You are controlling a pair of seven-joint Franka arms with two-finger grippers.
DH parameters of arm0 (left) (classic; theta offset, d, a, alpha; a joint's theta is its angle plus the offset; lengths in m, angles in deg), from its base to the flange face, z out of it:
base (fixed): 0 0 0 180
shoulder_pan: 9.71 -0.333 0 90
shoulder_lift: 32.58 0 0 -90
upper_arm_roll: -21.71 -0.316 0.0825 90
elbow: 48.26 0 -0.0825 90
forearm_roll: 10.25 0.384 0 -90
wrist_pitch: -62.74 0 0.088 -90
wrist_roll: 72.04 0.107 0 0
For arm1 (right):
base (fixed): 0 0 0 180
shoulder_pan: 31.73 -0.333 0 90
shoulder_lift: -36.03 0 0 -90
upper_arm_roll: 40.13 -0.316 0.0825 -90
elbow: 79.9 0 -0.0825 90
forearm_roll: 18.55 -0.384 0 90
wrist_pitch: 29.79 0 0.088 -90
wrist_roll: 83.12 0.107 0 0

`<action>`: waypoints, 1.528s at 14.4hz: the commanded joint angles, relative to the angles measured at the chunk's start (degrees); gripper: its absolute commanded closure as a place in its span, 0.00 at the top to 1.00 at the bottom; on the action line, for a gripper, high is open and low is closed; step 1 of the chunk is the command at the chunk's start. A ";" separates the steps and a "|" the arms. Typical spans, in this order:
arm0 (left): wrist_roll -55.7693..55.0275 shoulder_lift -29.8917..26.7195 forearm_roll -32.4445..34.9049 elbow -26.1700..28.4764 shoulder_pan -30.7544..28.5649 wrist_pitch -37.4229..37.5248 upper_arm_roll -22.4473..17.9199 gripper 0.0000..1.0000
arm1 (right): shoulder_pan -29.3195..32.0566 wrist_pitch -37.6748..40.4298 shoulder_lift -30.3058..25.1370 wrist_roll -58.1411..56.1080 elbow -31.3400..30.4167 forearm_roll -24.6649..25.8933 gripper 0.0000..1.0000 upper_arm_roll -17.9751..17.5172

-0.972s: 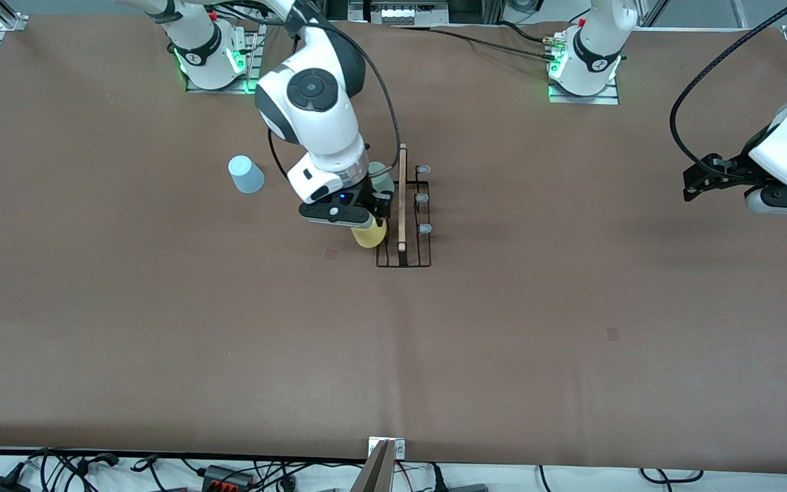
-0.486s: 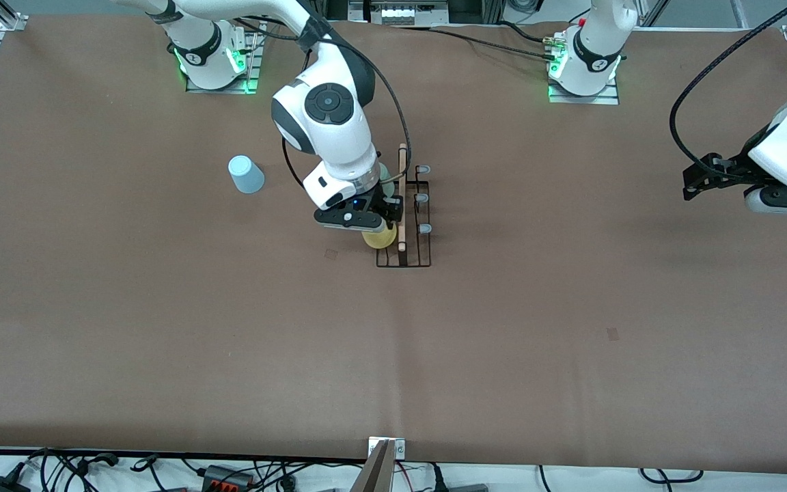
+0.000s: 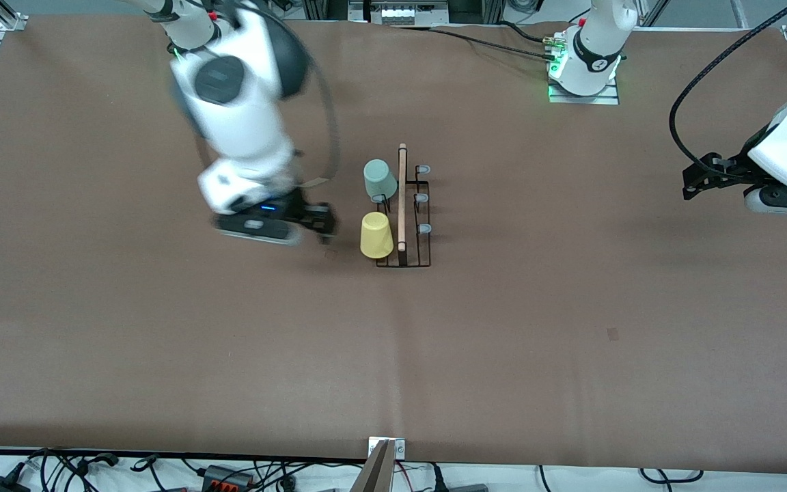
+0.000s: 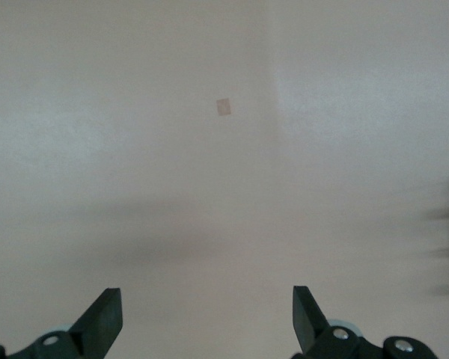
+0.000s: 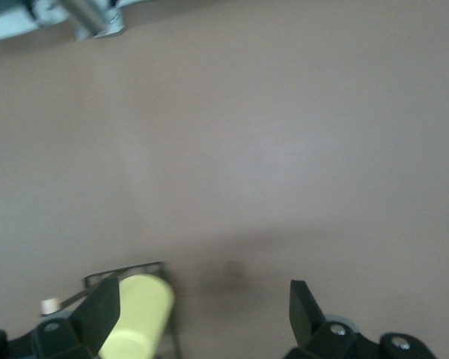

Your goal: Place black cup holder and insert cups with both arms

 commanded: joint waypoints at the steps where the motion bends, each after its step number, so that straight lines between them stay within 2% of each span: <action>1: -0.22 0.64 1.08 -1.69 0.06 1.47 0.36 1.00 | 9.03 8.87 -8.35 -9.06 -2.15 -2.31 1.00 -1.07; 3: -0.13 0.64 1.08 -1.69 0.06 2.26 0.36 1.00 | 15.79 16.16 -11.79 -18.55 -1.54 -5.83 1.00 -0.46; 5: 0.05 0.64 1.08 -1.69 -0.02 2.27 0.27 1.00 | 22.04 21.27 -13.46 -25.24 -0.14 -6.28 1.00 -0.02; 6: 0.05 0.64 1.08 -1.69 -0.11 2.27 0.27 1.00 | 23.55 23.47 -13.47 -27.97 1.44 -6.20 1.00 1.03; 9: -0.13 0.64 1.08 -1.77 -0.02 2.18 0.27 1.00 | 24.35 27.09 -11.72 -36.67 5.58 -5.84 1.00 7.60; 11: 0.05 0.73 1.08 -1.77 -0.20 2.18 0.18 1.00 | 24.44 27.01 -11.19 -42.81 5.58 -6.20 1.00 9.47; 17: -0.30 0.73 1.08 -1.77 -0.11 2.09 0.27 1.00 | 24.44 29.38 -10.57 -44.08 5.06 -5.84 1.00 7.28; 22: -0.48 0.73 1.16 -2.21 0.06 2.09 0.36 1.00 | 23.91 29.38 -11.10 -44.08 4.00 -5.67 1.00 7.36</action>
